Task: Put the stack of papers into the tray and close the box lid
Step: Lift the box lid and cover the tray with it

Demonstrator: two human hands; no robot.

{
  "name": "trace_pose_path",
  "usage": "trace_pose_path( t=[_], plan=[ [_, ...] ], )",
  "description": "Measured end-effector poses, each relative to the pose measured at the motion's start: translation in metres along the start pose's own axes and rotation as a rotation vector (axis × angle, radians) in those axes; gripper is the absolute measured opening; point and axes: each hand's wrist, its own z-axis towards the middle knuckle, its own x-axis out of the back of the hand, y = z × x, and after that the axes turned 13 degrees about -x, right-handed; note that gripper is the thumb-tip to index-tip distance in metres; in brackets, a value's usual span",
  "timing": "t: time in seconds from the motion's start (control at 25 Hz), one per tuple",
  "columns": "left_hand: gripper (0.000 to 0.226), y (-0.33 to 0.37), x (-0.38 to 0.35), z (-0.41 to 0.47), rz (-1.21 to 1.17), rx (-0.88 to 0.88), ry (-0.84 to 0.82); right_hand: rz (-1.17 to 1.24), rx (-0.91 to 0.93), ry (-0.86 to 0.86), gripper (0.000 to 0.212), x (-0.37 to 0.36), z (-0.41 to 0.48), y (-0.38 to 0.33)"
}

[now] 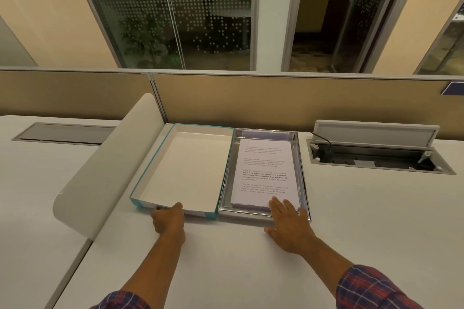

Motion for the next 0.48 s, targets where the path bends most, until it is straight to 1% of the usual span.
trace_pose_path(
  t=[0.12, 0.28, 0.48],
  plan=[
    [0.06, 0.0013, 0.0036, -0.0009, -0.107, -0.018, 0.005, -0.007, 0.018, 0.013, 0.083, -0.0007, 0.0015, -0.0032],
    [0.061, -0.0004, 0.0045, 0.0015, -0.193, -0.01, -0.001, -0.004, 0.016, 0.033, 0.082, -0.0018, 0.002, -0.0043],
    [0.054, -0.0001, 0.0058, 0.0046, -0.307, 0.035, -0.04, 0.004, 0.006, 0.033, 0.08, -0.0052, 0.0011, 0.0004]
  ],
)
